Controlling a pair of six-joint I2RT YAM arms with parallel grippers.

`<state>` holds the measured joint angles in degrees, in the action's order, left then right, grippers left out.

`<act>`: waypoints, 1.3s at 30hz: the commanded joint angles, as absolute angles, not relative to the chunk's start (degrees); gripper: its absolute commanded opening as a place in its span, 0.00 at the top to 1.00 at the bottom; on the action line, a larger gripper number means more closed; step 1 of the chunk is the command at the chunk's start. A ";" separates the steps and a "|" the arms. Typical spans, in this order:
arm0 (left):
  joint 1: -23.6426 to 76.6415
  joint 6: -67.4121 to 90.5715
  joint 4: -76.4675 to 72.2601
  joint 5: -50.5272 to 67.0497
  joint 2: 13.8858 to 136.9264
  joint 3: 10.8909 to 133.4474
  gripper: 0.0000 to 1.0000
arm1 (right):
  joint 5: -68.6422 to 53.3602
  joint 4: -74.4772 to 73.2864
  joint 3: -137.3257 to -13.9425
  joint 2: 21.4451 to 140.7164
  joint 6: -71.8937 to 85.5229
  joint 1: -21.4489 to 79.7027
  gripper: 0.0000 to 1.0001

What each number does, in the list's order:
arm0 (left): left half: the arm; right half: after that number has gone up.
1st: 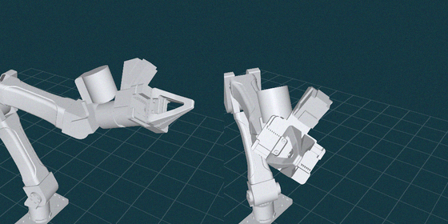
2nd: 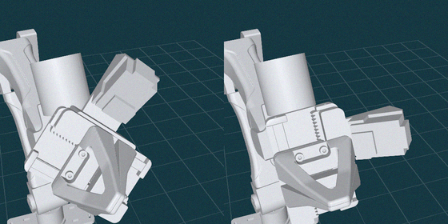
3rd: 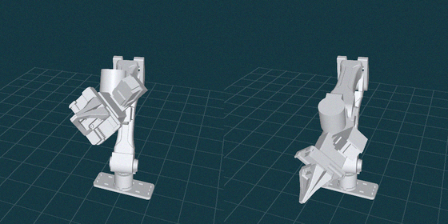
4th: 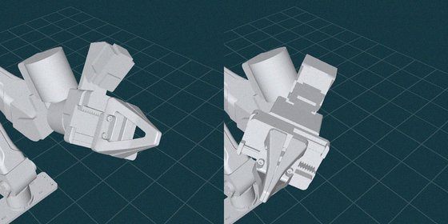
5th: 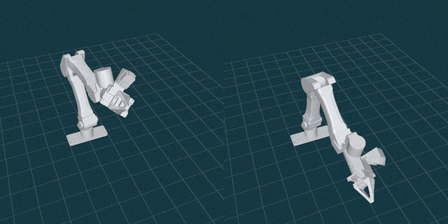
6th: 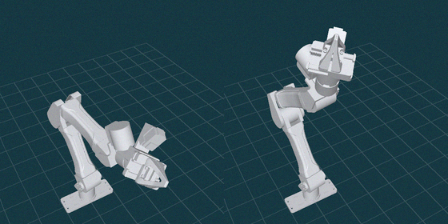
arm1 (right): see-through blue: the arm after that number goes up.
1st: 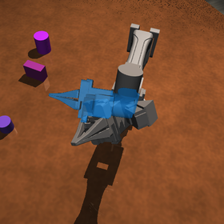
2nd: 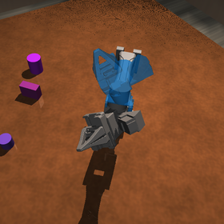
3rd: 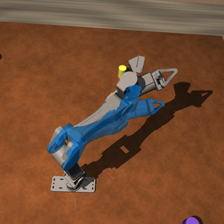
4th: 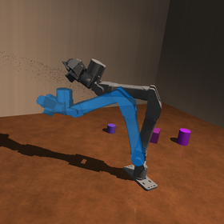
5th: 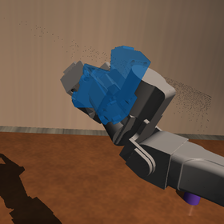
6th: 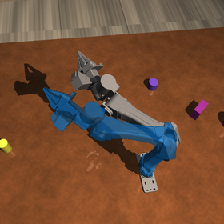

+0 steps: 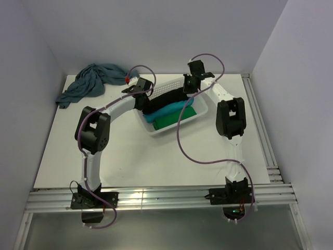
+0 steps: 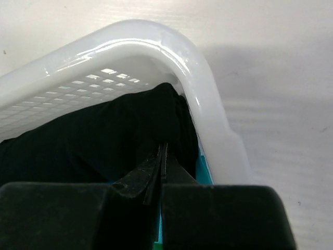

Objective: Roll the t-shirts
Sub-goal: Place the rolled tshirt into the container

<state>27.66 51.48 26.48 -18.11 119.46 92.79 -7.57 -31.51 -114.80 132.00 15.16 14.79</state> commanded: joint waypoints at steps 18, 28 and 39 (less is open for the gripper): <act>27.51 50.36 35.15 -21.00 120.23 99.31 0.57 | -5.01 -33.31 -116.54 134.21 14.77 15.82 1.00; 26.46 49.84 36.82 -22.32 116.46 99.05 0.55 | -4.83 -33.31 -116.37 133.86 14.68 15.91 1.00; 26.45 48.69 42.45 -22.50 114.79 103.18 0.34 | -4.48 -33.57 -116.37 133.51 14.68 16.00 1.00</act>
